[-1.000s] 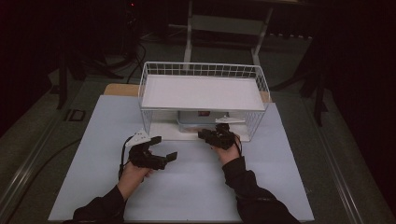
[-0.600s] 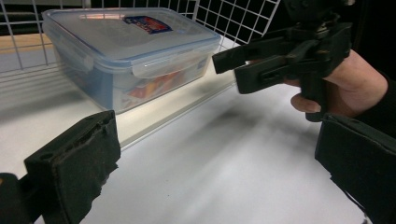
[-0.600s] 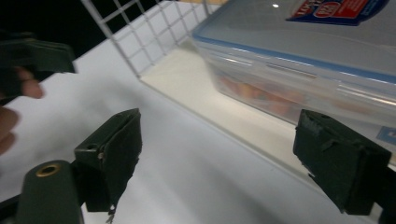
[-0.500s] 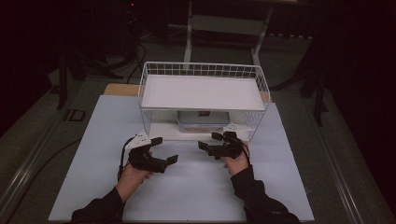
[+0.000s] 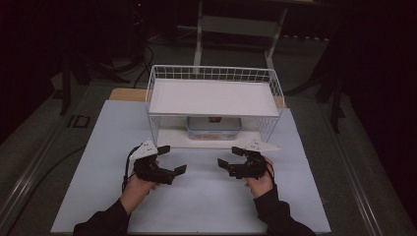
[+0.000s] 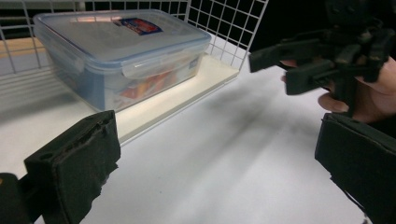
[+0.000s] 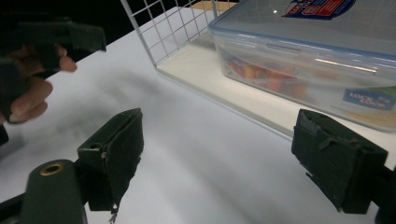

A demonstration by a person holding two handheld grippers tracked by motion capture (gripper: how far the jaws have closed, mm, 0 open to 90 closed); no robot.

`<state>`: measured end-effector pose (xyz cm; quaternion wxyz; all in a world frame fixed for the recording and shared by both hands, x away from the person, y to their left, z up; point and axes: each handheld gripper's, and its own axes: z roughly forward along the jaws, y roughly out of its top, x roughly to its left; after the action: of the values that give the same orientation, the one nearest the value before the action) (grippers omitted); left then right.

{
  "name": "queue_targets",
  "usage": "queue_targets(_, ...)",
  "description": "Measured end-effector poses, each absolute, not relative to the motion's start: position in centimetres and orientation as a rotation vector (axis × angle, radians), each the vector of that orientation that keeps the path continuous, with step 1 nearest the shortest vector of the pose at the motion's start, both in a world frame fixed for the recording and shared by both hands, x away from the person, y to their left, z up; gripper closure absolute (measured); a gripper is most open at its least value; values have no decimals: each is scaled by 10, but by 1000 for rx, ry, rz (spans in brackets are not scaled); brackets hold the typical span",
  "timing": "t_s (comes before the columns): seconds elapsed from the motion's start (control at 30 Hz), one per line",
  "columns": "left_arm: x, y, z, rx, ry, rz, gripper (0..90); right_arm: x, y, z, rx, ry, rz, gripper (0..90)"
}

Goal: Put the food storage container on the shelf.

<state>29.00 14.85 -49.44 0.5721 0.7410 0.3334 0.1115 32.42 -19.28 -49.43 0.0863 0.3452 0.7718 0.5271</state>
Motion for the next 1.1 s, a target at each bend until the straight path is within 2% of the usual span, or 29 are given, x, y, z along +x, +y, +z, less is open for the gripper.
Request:
queue_targets(0.53,276,158,-489,1723,770,287,2,290,-234,-485,1019,2206,1590,167)
queue_targets(1.1,262,165,-495,1750,763,275,2,261,-283,-489,1047,2157,1527,168)
